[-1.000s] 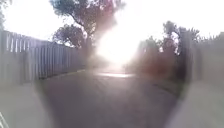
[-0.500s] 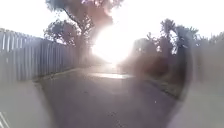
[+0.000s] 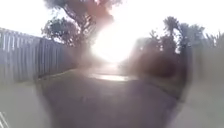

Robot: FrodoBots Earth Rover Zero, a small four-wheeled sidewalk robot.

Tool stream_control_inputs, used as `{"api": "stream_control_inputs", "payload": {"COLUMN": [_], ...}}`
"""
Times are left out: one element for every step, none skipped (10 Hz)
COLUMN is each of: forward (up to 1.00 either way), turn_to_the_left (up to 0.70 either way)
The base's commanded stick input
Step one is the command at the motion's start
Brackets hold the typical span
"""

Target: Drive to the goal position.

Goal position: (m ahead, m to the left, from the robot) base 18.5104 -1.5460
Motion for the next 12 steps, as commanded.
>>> {"api": "stream_control_inputs", "payload": {"forward": [1.0, 1.0, 1.0, 1.0, 1.0, 1.0, 1.0, 1.0, 1.0, 1.0, 1.0, 1.0], "turn_to_the_left": [0.0, 0.0, 0.0, -0.01, -0.06, -0.11, -0.4, -0.4, -0.4, 0.0, 0.0, 0.0]}}
